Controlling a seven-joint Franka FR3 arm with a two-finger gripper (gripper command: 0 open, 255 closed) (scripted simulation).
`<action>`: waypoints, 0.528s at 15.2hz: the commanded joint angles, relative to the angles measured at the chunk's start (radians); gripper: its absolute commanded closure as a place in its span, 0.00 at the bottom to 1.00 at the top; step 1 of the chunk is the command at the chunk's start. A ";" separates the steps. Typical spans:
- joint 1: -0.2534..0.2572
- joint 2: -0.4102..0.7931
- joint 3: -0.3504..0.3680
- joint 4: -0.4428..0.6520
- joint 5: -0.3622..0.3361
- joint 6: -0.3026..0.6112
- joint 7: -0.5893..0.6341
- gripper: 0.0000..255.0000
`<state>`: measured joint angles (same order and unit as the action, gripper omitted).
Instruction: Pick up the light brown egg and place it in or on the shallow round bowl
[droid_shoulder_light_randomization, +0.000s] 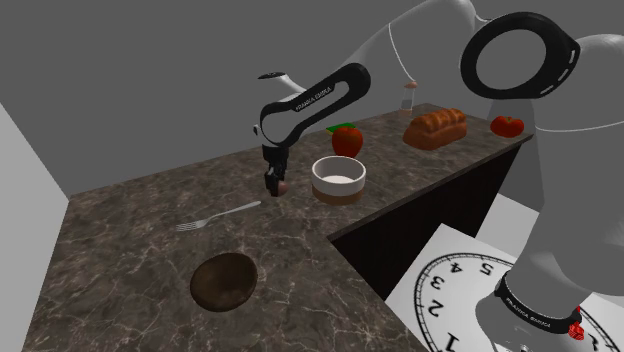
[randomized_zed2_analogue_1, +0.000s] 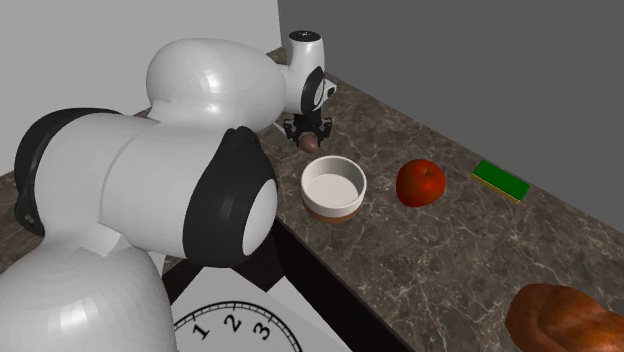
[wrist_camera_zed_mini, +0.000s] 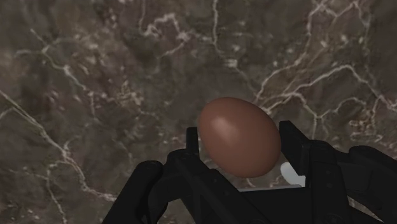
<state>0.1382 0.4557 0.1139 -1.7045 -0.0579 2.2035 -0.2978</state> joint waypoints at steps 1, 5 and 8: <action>0.000 0.000 0.000 0.000 0.000 0.000 0.000 1.00; -0.001 -0.024 0.002 0.020 0.004 -0.044 -0.002 1.00; -0.002 -0.040 0.003 0.038 0.006 -0.077 -0.004 1.00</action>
<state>0.1373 0.4214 0.1168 -1.6751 -0.0529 2.1403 -0.3002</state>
